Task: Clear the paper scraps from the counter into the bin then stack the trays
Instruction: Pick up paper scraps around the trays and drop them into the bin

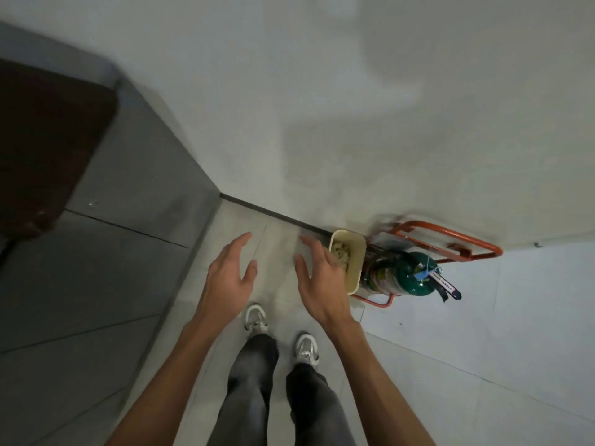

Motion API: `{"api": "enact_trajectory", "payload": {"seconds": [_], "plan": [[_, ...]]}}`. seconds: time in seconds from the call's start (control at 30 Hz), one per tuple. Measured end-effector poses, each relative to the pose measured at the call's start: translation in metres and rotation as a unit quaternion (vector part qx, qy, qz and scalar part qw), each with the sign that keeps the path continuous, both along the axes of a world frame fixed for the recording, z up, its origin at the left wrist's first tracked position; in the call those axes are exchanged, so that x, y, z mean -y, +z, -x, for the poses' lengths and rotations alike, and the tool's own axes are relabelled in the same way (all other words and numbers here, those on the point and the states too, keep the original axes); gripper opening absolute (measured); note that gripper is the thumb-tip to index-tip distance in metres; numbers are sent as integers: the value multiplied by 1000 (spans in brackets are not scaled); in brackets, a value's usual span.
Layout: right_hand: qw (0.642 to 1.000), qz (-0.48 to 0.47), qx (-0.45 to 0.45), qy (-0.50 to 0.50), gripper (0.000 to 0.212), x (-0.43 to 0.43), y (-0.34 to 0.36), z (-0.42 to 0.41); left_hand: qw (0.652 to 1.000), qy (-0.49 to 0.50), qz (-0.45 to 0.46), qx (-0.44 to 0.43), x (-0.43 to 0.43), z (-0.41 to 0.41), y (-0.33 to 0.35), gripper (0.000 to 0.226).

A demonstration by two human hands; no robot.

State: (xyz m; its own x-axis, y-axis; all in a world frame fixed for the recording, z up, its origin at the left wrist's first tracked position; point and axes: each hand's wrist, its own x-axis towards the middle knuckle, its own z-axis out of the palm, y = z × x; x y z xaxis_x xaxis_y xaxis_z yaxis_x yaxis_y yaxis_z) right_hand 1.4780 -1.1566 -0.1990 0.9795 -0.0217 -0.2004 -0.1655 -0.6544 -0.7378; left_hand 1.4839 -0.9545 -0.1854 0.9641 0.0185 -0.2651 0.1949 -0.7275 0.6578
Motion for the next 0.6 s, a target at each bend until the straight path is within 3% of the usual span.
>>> {"api": "enact_trajectory", "payload": {"seconds": [0.3,0.6], "plan": [[991,19,48,127,45,-100,148,2,983,175,-25,54,-123,70,155,51],[975,32,44,217,45,-255,211,-25,959,274,-21,65,-261,96,212,49]]}}
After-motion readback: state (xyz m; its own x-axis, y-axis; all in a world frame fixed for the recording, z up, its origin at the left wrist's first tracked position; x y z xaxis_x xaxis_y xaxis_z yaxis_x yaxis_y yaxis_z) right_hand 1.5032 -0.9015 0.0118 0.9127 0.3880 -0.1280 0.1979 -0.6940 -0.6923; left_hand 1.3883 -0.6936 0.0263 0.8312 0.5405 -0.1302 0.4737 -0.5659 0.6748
